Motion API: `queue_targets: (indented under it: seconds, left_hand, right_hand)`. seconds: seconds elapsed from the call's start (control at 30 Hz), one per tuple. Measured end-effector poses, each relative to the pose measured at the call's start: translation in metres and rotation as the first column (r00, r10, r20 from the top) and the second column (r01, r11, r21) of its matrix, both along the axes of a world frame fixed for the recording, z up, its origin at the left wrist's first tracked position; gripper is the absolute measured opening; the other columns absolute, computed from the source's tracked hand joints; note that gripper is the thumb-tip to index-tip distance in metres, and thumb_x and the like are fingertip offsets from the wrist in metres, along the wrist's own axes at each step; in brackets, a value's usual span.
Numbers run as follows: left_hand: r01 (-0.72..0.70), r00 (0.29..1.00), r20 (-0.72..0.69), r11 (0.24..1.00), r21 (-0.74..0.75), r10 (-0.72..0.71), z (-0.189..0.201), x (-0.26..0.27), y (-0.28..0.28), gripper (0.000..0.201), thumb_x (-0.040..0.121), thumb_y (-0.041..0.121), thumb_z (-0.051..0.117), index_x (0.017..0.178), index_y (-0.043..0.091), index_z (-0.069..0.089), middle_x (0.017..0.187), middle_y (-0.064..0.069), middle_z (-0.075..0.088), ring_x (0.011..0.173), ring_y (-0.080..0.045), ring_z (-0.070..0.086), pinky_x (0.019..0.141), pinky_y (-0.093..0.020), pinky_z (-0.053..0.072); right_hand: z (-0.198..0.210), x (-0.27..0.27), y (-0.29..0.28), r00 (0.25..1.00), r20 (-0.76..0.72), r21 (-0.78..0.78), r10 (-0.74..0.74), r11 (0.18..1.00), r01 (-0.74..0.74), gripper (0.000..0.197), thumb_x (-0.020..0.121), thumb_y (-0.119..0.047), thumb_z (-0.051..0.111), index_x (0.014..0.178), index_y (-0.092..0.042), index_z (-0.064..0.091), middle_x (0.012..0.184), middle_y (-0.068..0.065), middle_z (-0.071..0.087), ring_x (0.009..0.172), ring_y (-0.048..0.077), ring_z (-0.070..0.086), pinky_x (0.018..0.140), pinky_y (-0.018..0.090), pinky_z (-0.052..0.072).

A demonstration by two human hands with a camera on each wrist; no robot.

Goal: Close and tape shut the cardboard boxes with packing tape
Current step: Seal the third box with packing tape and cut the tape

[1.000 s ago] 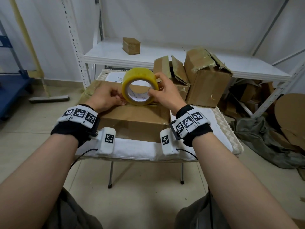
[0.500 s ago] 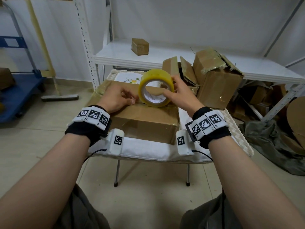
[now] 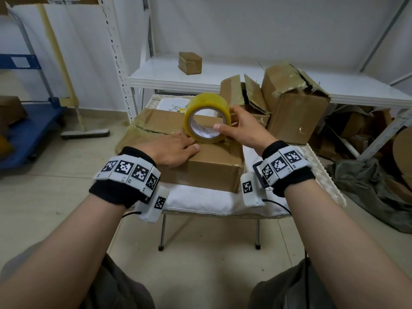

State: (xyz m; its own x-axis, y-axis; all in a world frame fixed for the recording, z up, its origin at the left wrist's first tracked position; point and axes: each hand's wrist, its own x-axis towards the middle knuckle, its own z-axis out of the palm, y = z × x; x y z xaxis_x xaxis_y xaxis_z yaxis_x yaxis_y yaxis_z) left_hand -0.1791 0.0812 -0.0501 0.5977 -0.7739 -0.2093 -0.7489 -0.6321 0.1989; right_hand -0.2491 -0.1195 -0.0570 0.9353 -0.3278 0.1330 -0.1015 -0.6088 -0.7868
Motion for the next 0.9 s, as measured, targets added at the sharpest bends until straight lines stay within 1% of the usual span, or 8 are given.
queue_targets:
  seconds: [0.13, 0.23, 0.3, 0.43, 0.63, 0.77, 0.83, 0.9]
  left_hand:
    - [0.0, 1.0, -0.007, 1.0, -0.008, 0.0, -0.006, 0.005, -0.002, 0.062, 0.102, 0.059, 0.02, 0.148, 0.023, 0.041, 0.158, -0.006, 0.035, 0.148, -0.022, 0.024, 0.118, -0.043, 0.02]
    - [0.024, 0.999, -0.026, 0.999, 0.042, -0.023, -0.011, 0.011, -0.002, 0.094, 0.083, 0.086, 0.029, 0.156, 0.028, 0.023, 0.163, -0.003, 0.024, 0.15, -0.021, 0.02, 0.121, -0.048, 0.018]
    - [0.044, 0.999, 0.01, 0.996, 0.08, -0.045, -0.016, 0.014, 0.0, 0.114, 0.068, 0.093, 0.045, 0.157, 0.027, 0.018, 0.164, 0.0, 0.019, 0.152, -0.022, 0.014, 0.122, -0.053, 0.014]
    - [0.031, 0.99, 0.138, 0.999, 0.014, -0.032, -0.032, 0.013, -0.001, 0.116, 0.067, 0.074, 0.072, 0.155, 0.022, 0.017, 0.16, 0.0, 0.022, 0.151, -0.024, 0.008, 0.121, -0.055, 0.01]
    - [0.058, 0.944, 0.33, 0.989, -0.137, -0.009, -0.043, 0.004, -0.005, 0.112, 0.065, 0.076, 0.07, 0.151, 0.02, 0.024, 0.151, 0.001, 0.033, 0.146, -0.025, 0.019, 0.123, -0.051, 0.009]
    - [0.066, 0.916, 0.402, 0.989, -0.134, -0.007, -0.048, 0.002, -0.008, 0.118, 0.061, 0.079, 0.069, 0.153, 0.02, 0.023, 0.158, -0.003, 0.026, 0.151, -0.028, 0.01, 0.123, -0.053, 0.001]
    - [0.074, 0.911, 0.413, 0.99, -0.123, -0.017, -0.049, 0.003, -0.008, 0.12, 0.061, 0.08, 0.068, 0.153, 0.019, 0.021, 0.16, -0.004, 0.024, 0.153, -0.026, 0.005, 0.123, -0.053, -0.003]
    - [0.071, 0.919, 0.394, 0.989, -0.13, -0.015, -0.05, 0.004, -0.008, 0.12, 0.061, 0.079, 0.069, 0.153, 0.018, 0.022, 0.16, -0.003, 0.025, 0.153, -0.023, 0.007, 0.123, -0.052, -0.003]
  right_hand:
    - [-0.002, 0.0, 0.002, 1.0, -0.007, -0.034, 0.012, 0.999, -0.013, 0.059, 0.087, -0.028, 0.079, 0.136, -0.016, 0.047, 0.127, 0.003, 0.061, 0.116, 0.022, 0.06, 0.104, 0.045, 0.049]
    - [-0.003, 0.001, 0.0, 1.0, 0.013, -0.019, 0.009, 1.0, -0.009, 0.059, 0.087, -0.025, 0.078, 0.137, -0.017, 0.048, 0.13, 0.004, 0.061, 0.119, 0.022, 0.059, 0.106, 0.048, 0.048]
    - [-0.006, 0.002, -0.001, 1.0, 0.03, -0.021, -0.001, 1.0, 0.002, 0.058, 0.088, -0.027, 0.078, 0.137, -0.018, 0.049, 0.128, 0.003, 0.062, 0.116, 0.022, 0.061, 0.104, 0.049, 0.049]
    - [-0.014, 0.004, 0.001, 0.993, 0.109, 0.05, -0.045, 0.998, 0.04, 0.054, 0.09, -0.034, 0.075, 0.136, -0.018, 0.051, 0.12, 0.004, 0.064, 0.11, 0.022, 0.063, 0.101, 0.048, 0.052]
    - [-0.014, 0.002, 0.0, 0.972, 0.235, 0.12, -0.008, 0.993, -0.021, 0.058, 0.094, -0.04, 0.068, 0.144, -0.02, 0.047, 0.131, 0.003, 0.059, 0.122, 0.021, 0.056, 0.106, 0.047, 0.049]
    - [-0.02, 0.001, 0.001, 0.953, 0.301, 0.148, 0.003, 0.988, -0.05, 0.053, 0.098, -0.022, 0.065, 0.146, -0.02, 0.044, 0.123, 0.009, 0.058, 0.111, 0.01, 0.057, 0.097, 0.034, 0.055]
    - [-0.025, 0.002, 0.002, 0.948, 0.317, 0.158, -0.029, 0.987, -0.023, 0.053, 0.098, -0.016, 0.063, 0.147, -0.02, 0.042, 0.119, 0.004, 0.058, 0.104, -0.003, 0.056, 0.094, 0.026, 0.055]
    - [-0.029, 0.003, 0.002, 0.942, 0.332, 0.174, -0.052, 0.985, -0.007, 0.054, 0.098, -0.011, 0.061, 0.148, -0.019, 0.041, 0.116, 0.001, 0.059, 0.104, -0.003, 0.056, 0.093, 0.024, 0.054]
